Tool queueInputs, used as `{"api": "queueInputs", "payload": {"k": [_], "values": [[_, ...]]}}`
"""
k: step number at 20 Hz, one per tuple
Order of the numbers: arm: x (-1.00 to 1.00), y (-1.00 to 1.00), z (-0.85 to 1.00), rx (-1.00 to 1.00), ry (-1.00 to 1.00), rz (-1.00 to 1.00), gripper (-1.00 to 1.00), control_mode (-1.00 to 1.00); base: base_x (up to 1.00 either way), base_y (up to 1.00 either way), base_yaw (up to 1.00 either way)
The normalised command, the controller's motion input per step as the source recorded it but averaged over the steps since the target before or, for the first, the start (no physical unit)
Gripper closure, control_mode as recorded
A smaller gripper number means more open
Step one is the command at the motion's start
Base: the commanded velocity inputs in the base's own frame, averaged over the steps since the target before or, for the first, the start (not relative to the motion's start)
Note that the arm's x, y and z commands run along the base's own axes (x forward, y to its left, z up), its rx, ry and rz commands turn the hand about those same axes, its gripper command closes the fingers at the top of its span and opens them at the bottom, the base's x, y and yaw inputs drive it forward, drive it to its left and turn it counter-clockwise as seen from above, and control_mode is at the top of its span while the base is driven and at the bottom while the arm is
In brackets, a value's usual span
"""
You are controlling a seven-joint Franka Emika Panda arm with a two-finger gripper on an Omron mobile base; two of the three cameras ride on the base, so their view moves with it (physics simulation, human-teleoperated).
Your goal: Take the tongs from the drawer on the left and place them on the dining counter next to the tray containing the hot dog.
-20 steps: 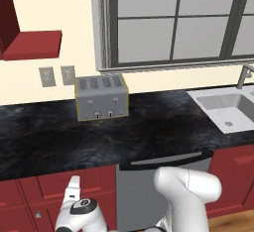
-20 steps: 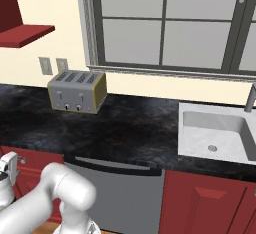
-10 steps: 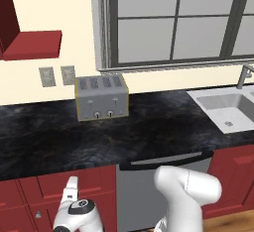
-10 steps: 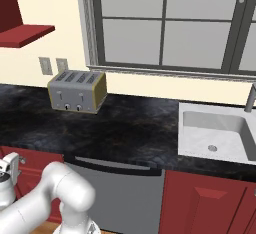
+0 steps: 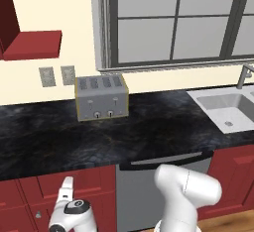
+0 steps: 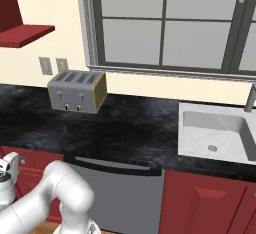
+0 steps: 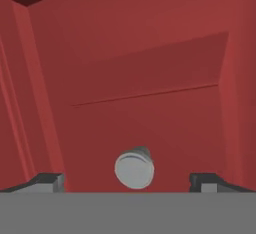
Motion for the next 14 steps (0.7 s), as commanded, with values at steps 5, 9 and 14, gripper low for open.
{"api": "queueInputs", "payload": {"k": [5,9,14], "values": [[0.15,0.10,-0.17,0.00,0.00,0.00,-1.00,-1.00,0.00,0.00,0.00],[0.11,0.02,-0.14,0.00,0.00,0.00,-1.00,-1.00,0.00,0.00,0.00],[0.08,0.00,-0.11,0.00,0.00,0.00,-1.00,-1.00,0.00,0.00,0.00]]}}
